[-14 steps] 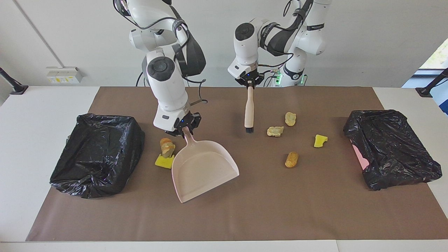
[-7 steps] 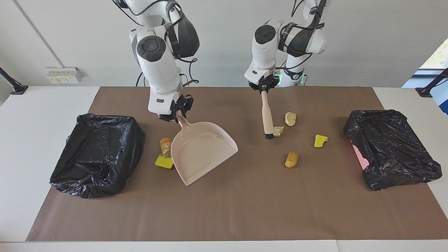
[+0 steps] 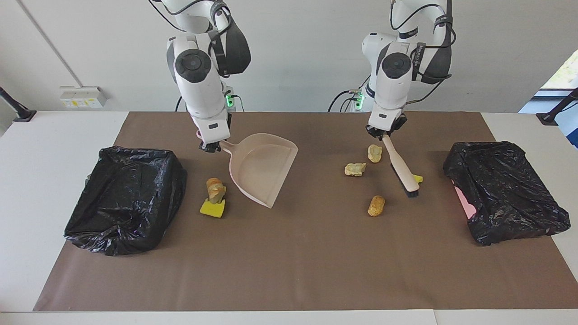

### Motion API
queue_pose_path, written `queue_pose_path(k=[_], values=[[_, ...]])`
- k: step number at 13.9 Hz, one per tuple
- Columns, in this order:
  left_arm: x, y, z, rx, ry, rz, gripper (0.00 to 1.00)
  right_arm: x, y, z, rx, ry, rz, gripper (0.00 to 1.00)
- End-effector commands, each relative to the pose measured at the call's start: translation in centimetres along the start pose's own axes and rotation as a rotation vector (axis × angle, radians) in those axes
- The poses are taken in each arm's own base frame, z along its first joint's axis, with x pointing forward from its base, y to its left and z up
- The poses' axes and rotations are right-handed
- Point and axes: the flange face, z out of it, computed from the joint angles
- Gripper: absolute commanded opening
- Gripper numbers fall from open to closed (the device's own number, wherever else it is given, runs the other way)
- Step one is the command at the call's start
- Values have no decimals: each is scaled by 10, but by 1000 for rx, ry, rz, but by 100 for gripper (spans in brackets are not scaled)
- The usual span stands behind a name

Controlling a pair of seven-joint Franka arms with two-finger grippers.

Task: Sweep and dump trash in bin
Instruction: 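Lift the dustpan with the right gripper while the left gripper carries the brush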

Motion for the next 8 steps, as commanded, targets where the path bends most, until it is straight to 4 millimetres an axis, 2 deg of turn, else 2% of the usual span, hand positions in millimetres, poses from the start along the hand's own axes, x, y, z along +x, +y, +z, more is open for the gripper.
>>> queue_pose_path(k=[1,2,4,7,8], values=[[0,-15,21,16,-8,11,0,13,-17,21,-27,-28,3,0],[-3,-21,34,22,-33,1,0,18,-24,27,-24,-42,9,0],[-14,-22,53,33,-63,9,0,21,-29,43,-13,-55,23,0],[-35,-17,61,59,-96,30,0,38,-38,53,-47,-23,50,0],[-45,-4,57,61,-90,62,0,49,-41,63,-51,-22,32,0]])
